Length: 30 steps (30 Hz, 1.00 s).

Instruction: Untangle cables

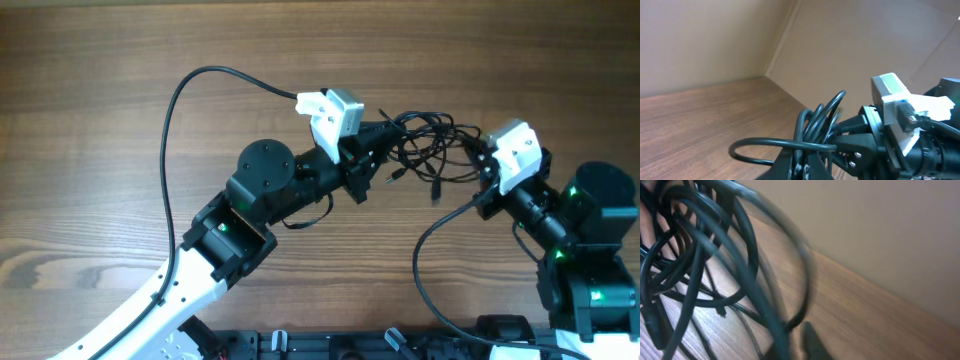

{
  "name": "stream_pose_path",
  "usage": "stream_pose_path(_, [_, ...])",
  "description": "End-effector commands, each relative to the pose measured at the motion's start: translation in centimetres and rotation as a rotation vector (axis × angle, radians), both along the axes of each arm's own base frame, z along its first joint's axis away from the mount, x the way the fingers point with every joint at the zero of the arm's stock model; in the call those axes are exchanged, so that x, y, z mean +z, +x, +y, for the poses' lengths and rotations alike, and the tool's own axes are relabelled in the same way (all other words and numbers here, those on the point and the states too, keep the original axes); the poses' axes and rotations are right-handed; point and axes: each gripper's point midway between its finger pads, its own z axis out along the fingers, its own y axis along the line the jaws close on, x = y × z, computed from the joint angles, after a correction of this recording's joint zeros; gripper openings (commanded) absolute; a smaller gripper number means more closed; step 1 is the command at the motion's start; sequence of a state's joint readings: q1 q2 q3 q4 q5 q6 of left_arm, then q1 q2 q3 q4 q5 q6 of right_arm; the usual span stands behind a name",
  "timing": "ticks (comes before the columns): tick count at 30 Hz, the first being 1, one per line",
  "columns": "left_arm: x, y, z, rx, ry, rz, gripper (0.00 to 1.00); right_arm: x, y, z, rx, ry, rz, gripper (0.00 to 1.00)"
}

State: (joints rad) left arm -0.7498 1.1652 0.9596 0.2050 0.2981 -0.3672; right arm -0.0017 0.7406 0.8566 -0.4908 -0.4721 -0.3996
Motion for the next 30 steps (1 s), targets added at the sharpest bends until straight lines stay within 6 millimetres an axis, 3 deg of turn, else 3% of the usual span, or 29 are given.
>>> stream_pose_path(1, [0.5,1.0,0.7,0.070,-0.002,-0.024,0.04,0.8,-0.1,0.3,0.005,0.048,0.002,0.04])
stream_pose_path(3, [-0.4,3.3,2.5,0.237,-0.028,0.068,0.04,1.2,0.0,0.3,-0.020,0.117,0.026,0.04])
stream_pose_path(6, [-4.5,6.7,7.9,0.631,-0.073,0.320,0.04,3.8,-0.2,0.9,-0.031,0.307,0.018,0.04])
stream_pose_path(8, [-7.6,6.9,10.8,0.821,-0.141,0.505,0.04,7.0,-1.0,2.2,0.058,0.418,-0.047,0.04])
stream_pose_path(10, [-8.7,6.8,11.8,0.886,-0.155,0.558,0.04,9.6,-1.4,2.2,0.065,0.507,-0.100,0.04])
stream_pose_path(14, [-9.1,6.6,12.1,0.902,-0.169,0.586,0.04,12.3,-2.0,1.7,0.045,0.607,-0.164,0.04])
stream_pose_path(20, [-9.8,6.5,12.5,0.932,-0.212,0.643,0.04,13.0,-1.3,-0.4,-0.094,0.735,-0.160,0.04])
stream_pose_path(26, [-10.7,6.3,14.0,1.042,-0.362,0.746,0.04,14.1,-1.1,-6.8,-0.455,1.124,-0.198,0.04])
stream_pose_path(30, [-10.2,6.5,13.7,1.026,-0.429,0.768,0.04,13.3,-0.9,-7.2,-0.493,1.136,-0.177,0.04])
